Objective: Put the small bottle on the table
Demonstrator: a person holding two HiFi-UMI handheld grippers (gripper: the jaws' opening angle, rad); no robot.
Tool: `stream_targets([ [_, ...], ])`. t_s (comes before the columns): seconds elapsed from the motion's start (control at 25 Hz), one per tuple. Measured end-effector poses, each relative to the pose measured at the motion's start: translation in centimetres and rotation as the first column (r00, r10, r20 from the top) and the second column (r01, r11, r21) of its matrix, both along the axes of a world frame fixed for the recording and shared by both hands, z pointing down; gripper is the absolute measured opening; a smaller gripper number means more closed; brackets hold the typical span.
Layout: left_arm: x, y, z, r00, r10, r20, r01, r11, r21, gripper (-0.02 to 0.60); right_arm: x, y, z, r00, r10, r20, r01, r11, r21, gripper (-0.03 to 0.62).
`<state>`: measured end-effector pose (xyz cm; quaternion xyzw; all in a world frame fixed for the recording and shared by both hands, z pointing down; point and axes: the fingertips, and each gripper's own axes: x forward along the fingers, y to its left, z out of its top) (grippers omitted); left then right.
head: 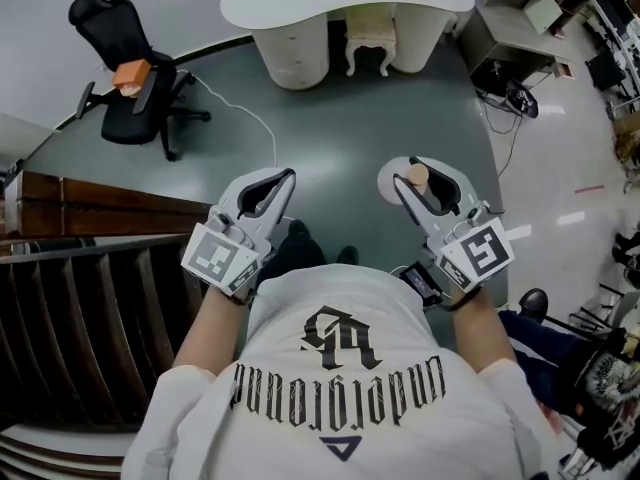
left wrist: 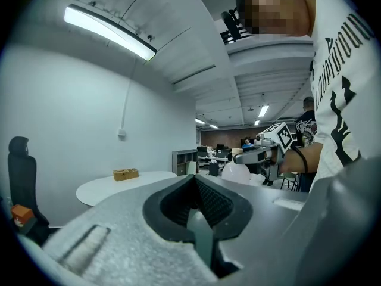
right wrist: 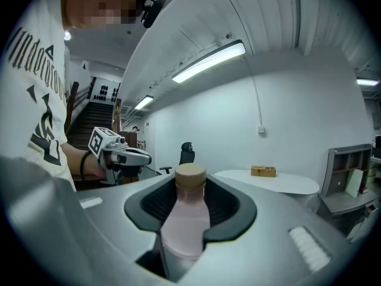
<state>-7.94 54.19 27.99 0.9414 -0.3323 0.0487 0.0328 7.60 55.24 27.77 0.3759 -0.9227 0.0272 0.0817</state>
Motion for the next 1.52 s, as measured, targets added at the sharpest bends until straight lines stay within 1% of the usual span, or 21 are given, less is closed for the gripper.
stream_targets([
  [0.16, 0.8, -2.5, 0.2, 1.0, 0.004, -0.004, -0.004, 1.0, -0.01, 0.008, 0.9, -2.0, 0.1, 1.0, 0.013, 0.012, -0.013, 1.0, -0.015, 0.138],
  [0.36, 2.4, -5.9, 1.0, 0.999, 0.045, -0.005, -0.045, 0.999, -0.003, 0.008, 2.0, -4.6, 0.7, 0.999, 0.04, 0.009, -0.04, 0.999, -0.012, 0.138],
  [0.56, 3.9, -10.6, 1.0, 0.997, 0.081, 0.003, -0.081, 0.997, 0.012, 0.008, 2.9, -8.2, 0.9, 0.997, 0.071, 0.011, -0.071, 0.997, -0.017, 0.138],
  [0.68, 4.0, -13.8, 1.4, 0.995, 0.102, 0.001, -0.102, 0.995, 0.005, 0.008, 2.7, -11.1, 1.1, 0.997, 0.083, 0.009, -0.083, 0.996, -0.024, 0.138],
  [0.92, 2.5, -21.6, 2.0, 0.991, 0.133, -0.002, -0.133, 0.991, -0.015, 0.008, 0.8, -18.5, 1.3, 0.993, 0.113, 0.013, -0.113, 0.993, -0.032, 0.138],
  [1.24, -1.4, -33.5, 0.8, 0.983, 0.185, 0.009, -0.185, 0.983, -0.001, 0.009, -3.2, -30.6, -0.1, 0.987, 0.161, 0.023, -0.16, 0.987, -0.009, 0.138],
  [1.36, -2.8, -37.0, 0.5, 0.98, 0.198, 0.011, -0.198, 0.98, 0.004, 0.008, -4.2, -34.3, -0.3, 0.984, 0.178, 0.023, -0.178, 0.984, -0.003, 0.138],
  [1.52, -4.2, -40.6, 0.4, 0.979, 0.204, 0.003, -0.204, 0.979, 0.005, 0.008, -5.2, -38.0, 0.1, 0.98, 0.196, 0.026, -0.196, 0.98, -0.015, 0.138],
])
